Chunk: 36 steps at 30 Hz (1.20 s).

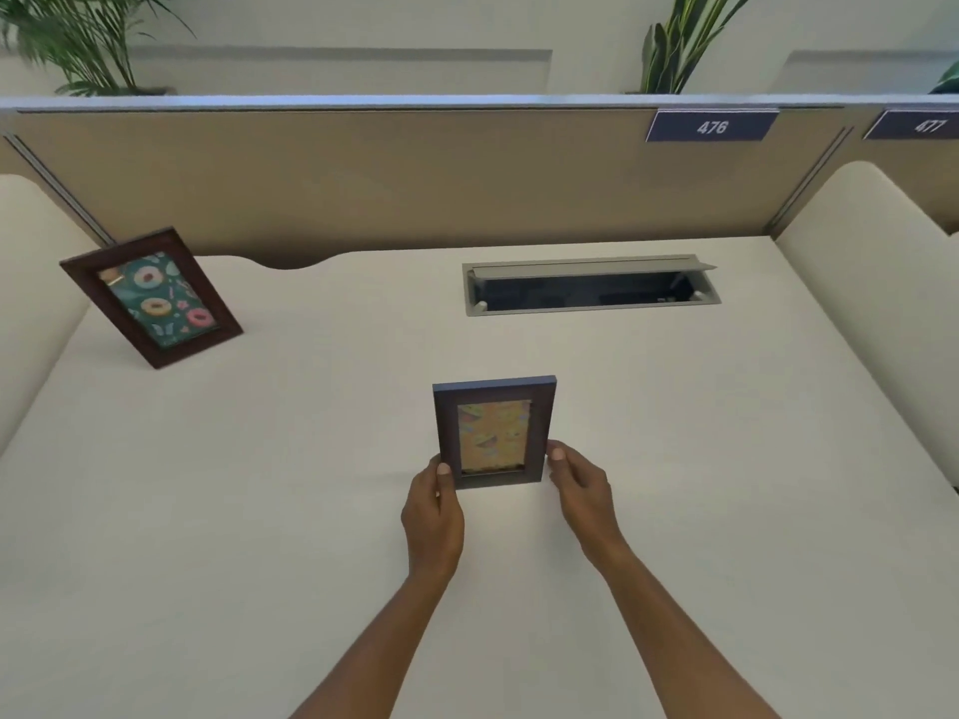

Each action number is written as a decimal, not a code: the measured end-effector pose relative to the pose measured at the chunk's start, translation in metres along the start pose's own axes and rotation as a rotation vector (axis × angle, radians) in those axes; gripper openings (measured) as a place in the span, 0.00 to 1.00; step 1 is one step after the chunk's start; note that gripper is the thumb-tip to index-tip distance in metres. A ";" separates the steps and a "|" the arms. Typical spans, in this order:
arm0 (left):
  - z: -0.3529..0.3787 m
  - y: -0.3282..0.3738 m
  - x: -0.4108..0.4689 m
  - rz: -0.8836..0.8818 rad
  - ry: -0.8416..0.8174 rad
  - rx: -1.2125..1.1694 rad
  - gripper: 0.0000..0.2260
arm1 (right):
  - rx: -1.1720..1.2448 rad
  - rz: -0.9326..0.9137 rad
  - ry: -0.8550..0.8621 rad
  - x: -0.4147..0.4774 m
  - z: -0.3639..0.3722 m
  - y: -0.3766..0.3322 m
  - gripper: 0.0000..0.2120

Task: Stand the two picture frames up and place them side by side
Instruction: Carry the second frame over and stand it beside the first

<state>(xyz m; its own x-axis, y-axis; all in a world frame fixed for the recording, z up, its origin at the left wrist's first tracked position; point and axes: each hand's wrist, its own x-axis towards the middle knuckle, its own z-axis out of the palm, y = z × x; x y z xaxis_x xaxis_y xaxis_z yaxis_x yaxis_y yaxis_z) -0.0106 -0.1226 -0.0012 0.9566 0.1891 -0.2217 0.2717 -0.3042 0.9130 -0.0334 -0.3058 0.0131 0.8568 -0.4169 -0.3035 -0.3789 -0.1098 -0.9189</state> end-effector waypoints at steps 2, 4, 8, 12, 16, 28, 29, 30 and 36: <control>0.003 0.001 -0.001 0.001 0.026 0.003 0.19 | 0.047 -0.027 -0.037 0.000 0.006 0.001 0.17; 0.005 0.001 -0.001 -0.004 0.038 -0.002 0.19 | 0.081 -0.028 -0.045 -0.001 0.010 0.004 0.17; 0.006 0.001 0.000 -0.005 0.054 -0.004 0.19 | 0.103 -0.024 -0.019 -0.001 0.016 0.008 0.17; 0.004 0.001 0.004 -0.029 0.070 -0.040 0.18 | 0.106 -0.042 0.001 0.002 0.020 0.007 0.16; 0.001 0.003 0.013 -0.041 0.084 -0.085 0.17 | 0.125 -0.040 0.006 0.009 0.025 0.003 0.16; -0.040 0.035 0.087 -0.064 0.229 -0.132 0.09 | 0.073 -0.121 -0.095 0.066 0.093 -0.047 0.17; -0.045 0.038 0.097 -0.068 0.249 -0.138 0.09 | 0.070 -0.134 -0.110 0.072 0.101 -0.053 0.16; -0.052 0.040 0.108 -0.067 0.271 -0.145 0.10 | 0.067 -0.147 -0.131 0.079 0.112 -0.060 0.16; -0.085 0.048 0.176 -0.048 0.373 -0.165 0.17 | 0.057 -0.181 -0.212 0.125 0.174 -0.103 0.16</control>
<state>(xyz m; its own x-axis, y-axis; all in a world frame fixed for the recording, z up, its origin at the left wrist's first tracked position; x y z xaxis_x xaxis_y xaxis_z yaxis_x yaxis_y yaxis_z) 0.1617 -0.0242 0.0326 0.8313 0.5343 -0.1532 0.2651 -0.1388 0.9542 0.1738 -0.1896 0.0259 0.9650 -0.1969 -0.1733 -0.1977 -0.1115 -0.9739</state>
